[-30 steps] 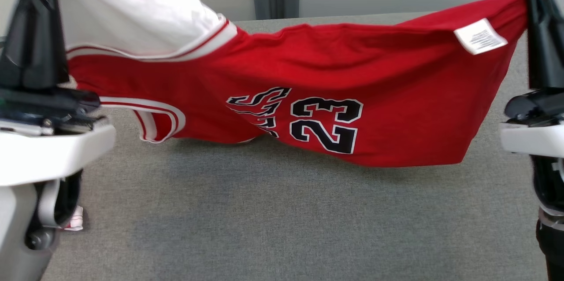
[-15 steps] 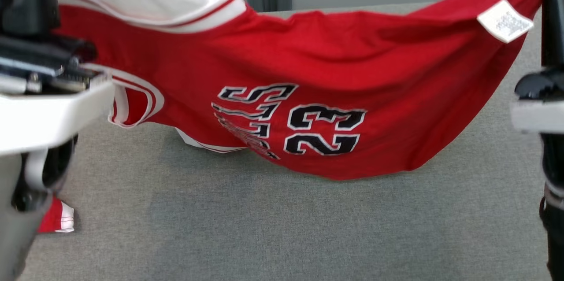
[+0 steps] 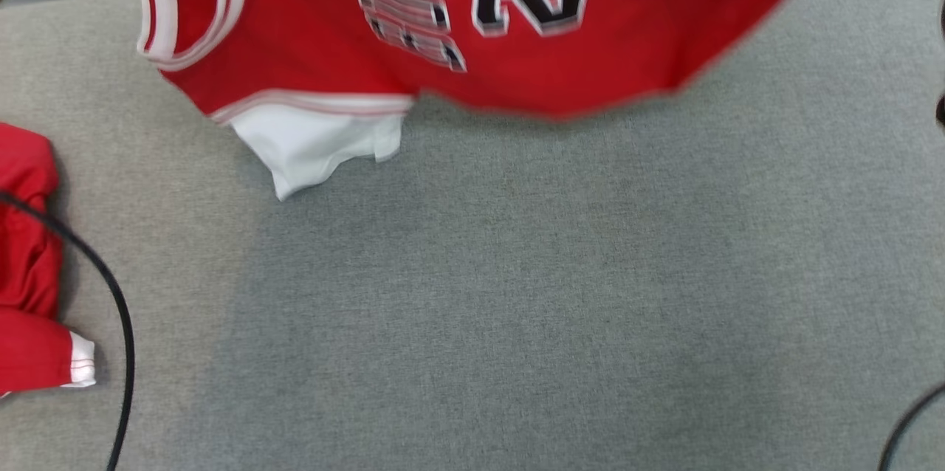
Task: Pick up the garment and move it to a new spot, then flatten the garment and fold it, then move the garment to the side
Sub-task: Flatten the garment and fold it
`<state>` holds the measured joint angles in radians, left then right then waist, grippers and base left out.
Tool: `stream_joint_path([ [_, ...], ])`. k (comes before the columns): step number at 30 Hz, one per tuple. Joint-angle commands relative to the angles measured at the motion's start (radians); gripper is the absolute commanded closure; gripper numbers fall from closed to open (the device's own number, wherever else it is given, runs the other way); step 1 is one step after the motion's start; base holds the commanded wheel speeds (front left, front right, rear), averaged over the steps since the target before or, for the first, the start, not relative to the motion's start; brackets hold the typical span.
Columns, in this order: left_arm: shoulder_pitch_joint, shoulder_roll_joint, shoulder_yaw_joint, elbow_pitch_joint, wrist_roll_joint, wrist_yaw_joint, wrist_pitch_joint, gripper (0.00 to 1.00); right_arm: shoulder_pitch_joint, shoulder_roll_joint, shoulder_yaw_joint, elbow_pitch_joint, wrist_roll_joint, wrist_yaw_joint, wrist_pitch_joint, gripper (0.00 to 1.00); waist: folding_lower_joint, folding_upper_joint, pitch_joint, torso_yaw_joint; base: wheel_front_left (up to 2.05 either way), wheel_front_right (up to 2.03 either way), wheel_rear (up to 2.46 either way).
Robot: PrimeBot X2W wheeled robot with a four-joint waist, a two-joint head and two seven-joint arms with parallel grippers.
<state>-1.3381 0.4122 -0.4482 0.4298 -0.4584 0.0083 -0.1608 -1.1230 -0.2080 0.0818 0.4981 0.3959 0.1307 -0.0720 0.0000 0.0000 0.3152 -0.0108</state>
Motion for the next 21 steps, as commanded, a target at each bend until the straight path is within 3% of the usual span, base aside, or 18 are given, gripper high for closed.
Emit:
stream_joint_path([
  [1, -0.041, -0.008, -0.004, 0.049, 0.006, -0.012, -0.006, 1.0, -0.039, 0.009, 0.0, 0.046, 0.01, 0.0, -0.017, 1.0, 0.0, 0.0, 0.008, -0.006, 0.0, 0.0, 0.0],
  [5, -0.173, -0.044, 0.01, 0.255, -0.015, -0.047, -0.029, 1.0, -0.2, 0.035, 0.007, 0.24, -0.006, 0.0, -0.085, 1.0, 0.0, 0.0, 0.033, -0.017, 0.0, 0.0, 0.0],
  [11, -0.324, -0.071, 0.02, 0.432, -0.004, -0.068, -0.08, 1.0, -0.379, 0.079, 0.023, 0.426, -0.022, 0.0, -0.171, 1.0, 0.0, 0.0, 0.091, -0.02, 0.0, 0.0, 0.0],
  [17, -0.272, -0.124, 0.035, 0.513, -0.036, -0.105, -0.101, 1.0, -0.375, 0.067, 0.078, 0.541, -0.013, 0.0, -0.189, 1.0, 0.0, 0.0, 0.133, 0.018, 0.0, 0.0, 0.0],
  [21, -0.121, -0.156, 0.086, 0.432, -0.048, -0.112, -0.101, 1.0, -0.292, 0.064, 0.113, 0.559, 0.036, 0.0, -0.195, 1.0, 0.0, 0.0, 0.148, 0.037, 0.0, 0.0, 0.0],
])
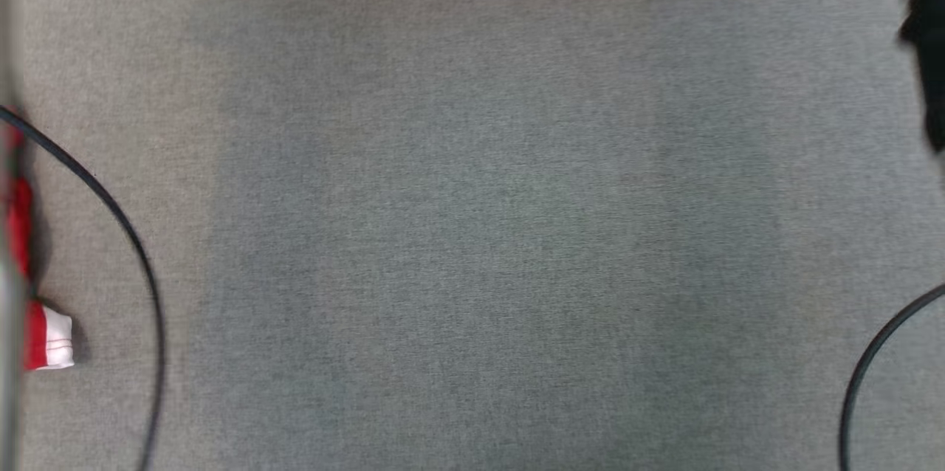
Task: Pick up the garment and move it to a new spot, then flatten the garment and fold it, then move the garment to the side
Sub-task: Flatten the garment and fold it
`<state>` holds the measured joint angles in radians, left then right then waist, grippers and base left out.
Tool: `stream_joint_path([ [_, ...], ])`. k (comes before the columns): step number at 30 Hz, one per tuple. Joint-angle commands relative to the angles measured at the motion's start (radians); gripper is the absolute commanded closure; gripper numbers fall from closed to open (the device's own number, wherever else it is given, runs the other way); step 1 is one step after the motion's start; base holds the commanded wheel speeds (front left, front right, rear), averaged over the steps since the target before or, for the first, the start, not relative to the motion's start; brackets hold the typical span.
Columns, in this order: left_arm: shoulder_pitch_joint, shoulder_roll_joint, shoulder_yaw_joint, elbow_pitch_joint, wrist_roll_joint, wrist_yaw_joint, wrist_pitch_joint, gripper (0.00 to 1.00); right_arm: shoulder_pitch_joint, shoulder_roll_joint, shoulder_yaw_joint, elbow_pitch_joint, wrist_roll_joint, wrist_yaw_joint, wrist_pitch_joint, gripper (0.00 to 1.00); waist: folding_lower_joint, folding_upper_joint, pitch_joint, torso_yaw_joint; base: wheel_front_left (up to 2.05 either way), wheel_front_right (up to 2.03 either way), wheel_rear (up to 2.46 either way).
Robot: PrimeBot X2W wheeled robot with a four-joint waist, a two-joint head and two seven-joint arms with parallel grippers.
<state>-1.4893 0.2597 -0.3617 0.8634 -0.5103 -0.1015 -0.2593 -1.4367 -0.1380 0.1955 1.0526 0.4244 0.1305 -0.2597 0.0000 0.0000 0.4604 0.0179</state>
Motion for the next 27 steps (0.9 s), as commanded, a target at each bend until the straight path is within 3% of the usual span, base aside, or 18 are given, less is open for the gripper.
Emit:
stream_joint_path([
  [1, 0.087, -0.011, 0.007, -0.028, 0.006, -0.005, -0.002, 1.0, 0.054, -0.004, 0.011, -0.006, 0.027, 0.001, -0.008, 1.0, 0.0, 0.0, 0.001, 0.01, 0.0, 0.0, 0.0],
  [5, 0.249, -0.03, 0.019, -0.114, 0.028, -0.006, -0.003, 1.0, 0.169, -0.02, 0.039, -0.066, 0.099, 0.001, -0.008, 1.0, 0.0, 0.0, -0.013, 0.019, 0.0, 0.0, 0.0],
  [14, 0.723, -0.064, 0.117, -0.4, 0.063, 0.041, -0.003, 1.0, 0.571, -0.058, 0.079, -0.276, 0.267, 0.001, -0.007, 1.0, 0.0, 0.0, -0.047, 0.033, 0.0, 0.0, 0.0],
  [21, 1.036, -0.061, 0.147, -0.563, 0.069, 0.047, -0.003, 1.0, 0.823, -0.062, 0.094, -0.389, 0.274, 0.001, -0.007, 1.0, 0.0, 0.0, -0.109, 0.022, 0.0, 0.0, 0.0],
  [27, 1.279, -0.022, 0.152, -0.716, 0.053, 0.083, 0.043, 1.0, 1.014, -0.058, 0.064, -0.487, 0.269, 0.001, -0.007, 1.0, 0.0, 0.0, -0.176, 0.014, 0.0, 0.0, 0.0],
])
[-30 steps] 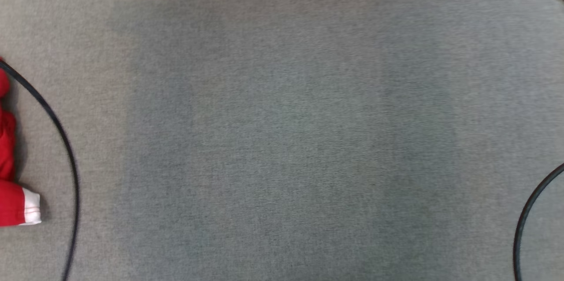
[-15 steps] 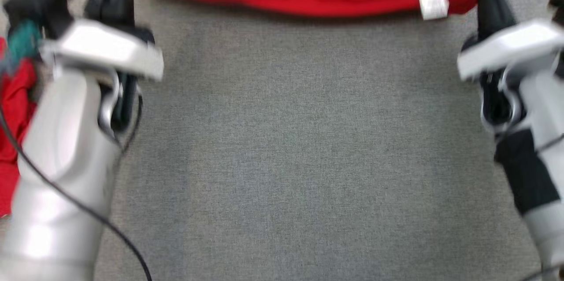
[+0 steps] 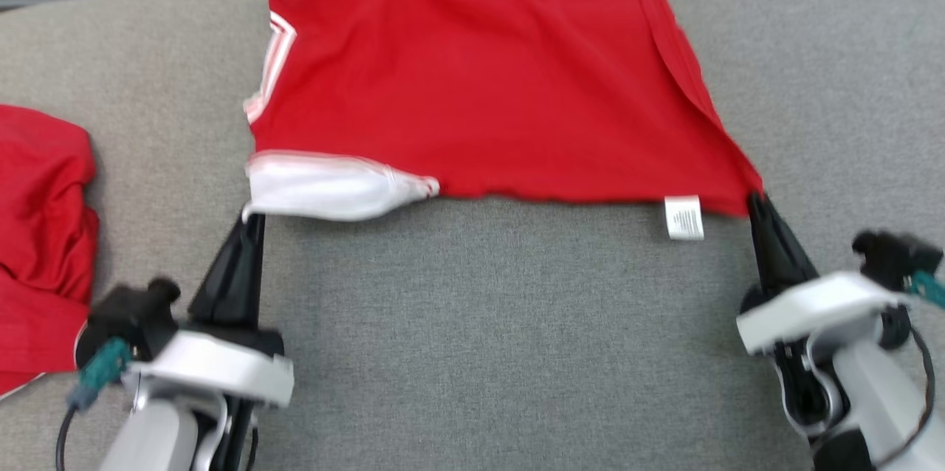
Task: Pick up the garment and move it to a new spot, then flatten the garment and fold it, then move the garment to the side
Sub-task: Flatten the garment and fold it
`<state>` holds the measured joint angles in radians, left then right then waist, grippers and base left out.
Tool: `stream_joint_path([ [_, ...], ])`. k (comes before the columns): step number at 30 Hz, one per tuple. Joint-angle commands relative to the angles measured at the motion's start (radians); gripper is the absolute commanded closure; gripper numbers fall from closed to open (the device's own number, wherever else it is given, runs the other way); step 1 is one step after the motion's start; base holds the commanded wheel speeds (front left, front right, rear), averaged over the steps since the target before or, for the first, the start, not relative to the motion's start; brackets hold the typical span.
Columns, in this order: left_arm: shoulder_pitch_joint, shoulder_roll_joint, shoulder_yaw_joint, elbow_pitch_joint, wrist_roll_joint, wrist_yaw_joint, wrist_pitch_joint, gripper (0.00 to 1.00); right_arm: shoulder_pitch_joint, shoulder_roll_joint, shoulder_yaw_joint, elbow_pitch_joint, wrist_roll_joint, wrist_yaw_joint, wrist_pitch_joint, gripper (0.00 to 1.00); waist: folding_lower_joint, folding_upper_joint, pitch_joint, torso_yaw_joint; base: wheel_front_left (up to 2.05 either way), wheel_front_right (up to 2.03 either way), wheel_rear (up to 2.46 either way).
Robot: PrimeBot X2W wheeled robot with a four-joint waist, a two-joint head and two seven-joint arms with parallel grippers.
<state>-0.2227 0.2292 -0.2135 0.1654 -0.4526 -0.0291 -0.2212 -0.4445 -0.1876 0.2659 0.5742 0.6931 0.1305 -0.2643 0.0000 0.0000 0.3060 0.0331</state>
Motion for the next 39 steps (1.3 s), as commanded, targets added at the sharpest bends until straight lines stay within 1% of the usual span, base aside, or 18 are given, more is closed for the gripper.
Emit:
stream_joint_path([
  [1, 0.053, 0.015, 0.003, -0.052, -0.008, 0.016, 0.022, 1.0, 0.055, -0.008, -0.014, -0.027, -0.002, 0.001, -0.002, 1.0, 0.0, 0.0, -0.033, 0.0, 0.0, 0.0, 0.0],
  [2, 0.092, 0.021, -0.004, -0.086, -0.017, 0.017, 0.05, 1.0, 0.083, -0.009, -0.02, -0.044, -0.004, 0.001, -0.003, 1.0, 0.0, 0.0, -0.042, 0.002, 0.0, 0.0, 0.0],
  [5, 0.197, 0.045, -0.002, -0.203, -0.037, 0.045, 0.131, 1.0, 0.169, -0.019, -0.048, -0.095, -0.008, 0.001, 0.0, 1.0, 0.0, 0.0, -0.07, 0.009, 0.0, 0.0, 0.0],
  [10, 0.353, 0.093, 0.001, -0.406, -0.07, 0.093, 0.275, 1.0, 0.32, -0.021, -0.125, -0.187, -0.032, 0.001, 0.047, 1.0, 0.0, 0.0, -0.117, 0.028, 0.0, 0.0, 0.0],
  [14, 0.444, 0.129, -0.005, -0.542, -0.091, 0.118, 0.375, 1.0, 0.43, 0.005, -0.198, -0.283, -0.065, 0.001, 0.111, 1.0, 0.0, 0.0, -0.143, 0.039, 0.0, 0.0, 0.0],
  [16, 0.482, 0.152, -0.002, -0.588, -0.089, 0.132, 0.417, 1.0, 0.483, 0.023, -0.231, -0.332, -0.083, 0.001, 0.152, 1.0, 0.0, 0.0, -0.154, 0.043, 0.0, 0.0, 0.0],
  [20, 0.542, 0.182, 0.004, -0.667, -0.099, 0.161, 0.49, 1.0, 0.58, 0.067, -0.297, -0.431, -0.131, 0.001, 0.238, 1.0, 0.0, 0.0, -0.171, 0.053, 0.0, 0.0, 0.0],
  [21, 0.542, 0.182, 0.004, -0.667, -0.099, 0.161, 0.49, 1.0, 0.58, 0.067, -0.297, -0.431, -0.131, 0.001, 0.238, 1.0, 0.0, 0.0, -0.171, 0.053, 0.0, 0.0, 0.0],
  [22, 0.557, 0.192, -0.001, -0.683, -0.102, 0.162, 0.508, 1.0, 0.601, 0.077, -0.315, -0.456, -0.14, 0.001, 0.258, 1.0, 0.0, 0.0, -0.175, 0.055, 0.0, 0.0, 0.0],
  [23, 0.566, 0.187, 0.001, -0.707, -0.108, 0.168, 0.513, 1.0, 0.623, 0.084, -0.325, -0.477, -0.152, 0.001, 0.282, 1.0, 0.0, 0.0, -0.175, 0.056, 0.0, 0.0, 0.0],
  [26, 0.59, 0.196, 0.002, -0.747, -0.117, 0.181, 0.544, 1.0, 0.668, 0.107, -0.36, -0.538, -0.177, 0.001, 0.339, 1.0, 0.0, 0.0, -0.174, 0.059, 0.0, 0.0, 0.0],
  [30, 0.59, 0.203, 0.012, -0.764, -0.123, 0.186, 0.549, 1.0, 0.685, 0.125, -0.39, -0.593, -0.198, 0.001, 0.384, 1.0, 0.0, 0.0, -0.163, 0.056, 0.0, 0.0, 0.0],
  [34, 0.545, 0.212, 0.02, -0.753, -0.115, 0.171, 0.539, 1.0, 0.665, 0.133, -0.405, -0.621, -0.208, 0.001, 0.407, 1.0, 0.0, 0.0, -0.152, 0.048, 0.0, 0.0, 0.0],
  [39, 0.447, 0.217, 0.03, -0.715, -0.124, 0.136, 0.517, 1.0, 0.604, 0.136, -0.395, -0.661, -0.201, 0.001, 0.418, 1.0, 0.0, 0.0, -0.104, 0.025, 0.0, 0.0, 0.0],
])
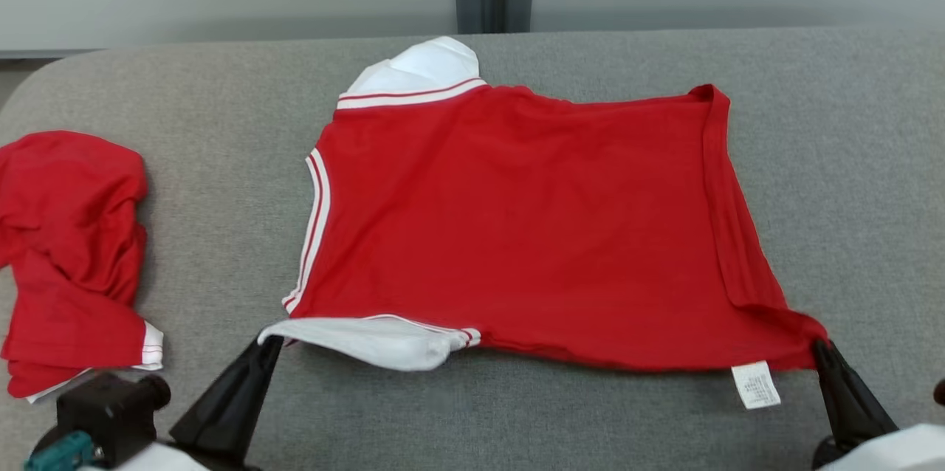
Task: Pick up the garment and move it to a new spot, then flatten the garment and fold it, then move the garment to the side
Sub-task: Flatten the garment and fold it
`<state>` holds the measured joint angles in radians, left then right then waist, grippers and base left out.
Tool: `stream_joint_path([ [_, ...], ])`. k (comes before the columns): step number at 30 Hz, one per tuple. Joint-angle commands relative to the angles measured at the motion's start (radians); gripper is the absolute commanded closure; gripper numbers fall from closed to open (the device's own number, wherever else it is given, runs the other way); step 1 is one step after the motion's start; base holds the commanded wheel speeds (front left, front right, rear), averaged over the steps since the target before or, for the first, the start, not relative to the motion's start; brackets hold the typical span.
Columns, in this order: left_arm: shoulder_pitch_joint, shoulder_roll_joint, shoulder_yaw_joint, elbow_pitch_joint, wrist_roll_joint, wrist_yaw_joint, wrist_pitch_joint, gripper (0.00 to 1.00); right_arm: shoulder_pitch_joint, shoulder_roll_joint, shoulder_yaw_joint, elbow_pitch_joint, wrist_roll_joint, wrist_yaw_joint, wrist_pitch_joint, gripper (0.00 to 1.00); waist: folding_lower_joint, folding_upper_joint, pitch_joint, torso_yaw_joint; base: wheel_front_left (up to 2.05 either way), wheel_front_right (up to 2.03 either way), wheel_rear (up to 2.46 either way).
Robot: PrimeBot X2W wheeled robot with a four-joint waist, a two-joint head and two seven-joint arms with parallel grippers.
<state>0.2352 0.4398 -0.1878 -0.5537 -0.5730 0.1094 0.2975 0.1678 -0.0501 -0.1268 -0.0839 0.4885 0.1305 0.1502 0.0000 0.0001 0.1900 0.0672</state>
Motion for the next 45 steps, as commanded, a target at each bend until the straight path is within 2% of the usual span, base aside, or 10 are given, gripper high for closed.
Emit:
stream_joint_path([
  [1, -0.03, 0.009, 0.008, 0.012, -0.004, -0.009, -0.003, 1.0, -0.027, -0.002, 0.003, -0.011, 0.005, 0.001, 0.002, 1.0, 0.0, -0.0001, 0.028, -0.014, 0.0, 0.0, 0.0],
  [20, -0.37, -0.046, -0.015, 0.385, -0.012, -0.128, -0.144, 1.0, -0.337, -0.003, 0.044, 0.177, -0.054, 0.001, -0.052, 1.0, 0.0, -0.0001, 0.188, -0.048, 0.0, 0.0, 0.0],
  [27, -0.407, -0.056, -0.021, 0.466, 0.001, -0.12, -0.168, 1.0, -0.377, -0.004, 0.069, 0.214, -0.066, 0.001, -0.073, 1.0, 0.0, -0.0001, 0.203, -0.052, 0.0, 0.0, 0.0],
  [28, -0.411, -0.063, -0.016, 0.471, -0.004, -0.116, -0.176, 1.0, -0.382, -0.004, 0.076, 0.219, -0.063, 0.001, -0.075, 0.9, 0.0, -0.0001, 0.203, -0.053, 0.0, 0.0, 0.0],
  [30, -0.405, -0.064, -0.013, 0.484, -0.01, -0.109, -0.172, 1.0, -0.387, -0.004, 0.085, 0.226, -0.06, 0.001, -0.087, 0.15, 0.0, -0.0001, 0.202, -0.055, 0.0, 0.0, 0.0],
  [31, -0.403, -0.069, -0.009, 0.484, -0.015, -0.108, -0.178, 1.0, -0.387, -0.004, 0.084, 0.229, -0.062, 0.001, -0.092, 0.0, 0.0, -0.0001, 0.2, -0.055, 0.0, 0.0, 0.0],
  [32, -0.399, -0.075, -0.006, 0.485, -0.019, -0.105, -0.186, 0.7, -0.386, -0.004, 0.078, 0.229, -0.064, 0.001, -0.103, 0.0, 0.0, -0.0001, 0.198, -0.055, 0.0, 0.0, 0.0],
  [33, -0.397, -0.082, -0.004, 0.482, -0.021, -0.101, -0.194, 0.18, -0.385, -0.004, 0.071, 0.223, -0.069, 0.001, -0.117, 0.0, 0.0, -0.0001, 0.196, -0.054, 0.0, 0.0, 0.0],
  [34, -0.397, -0.095, 0.006, 0.476, -0.025, -0.095, -0.216, 0.0, -0.382, -0.004, 0.062, 0.215, -0.076, 0.001, -0.133, 0.0, 0.0, -0.0001, 0.192, -0.054, 0.0, 0.0, 0.0],
  [45, -0.41, -0.158, 0.041, 0.445, 0.049, -0.018, -0.412, 0.0, -0.34, -0.003, 0.05, 0.09, -0.227, 0.001, -0.312, 0.0, 0.0, -0.0001, 0.119, -0.057, 0.0, 0.0, 0.0],
])
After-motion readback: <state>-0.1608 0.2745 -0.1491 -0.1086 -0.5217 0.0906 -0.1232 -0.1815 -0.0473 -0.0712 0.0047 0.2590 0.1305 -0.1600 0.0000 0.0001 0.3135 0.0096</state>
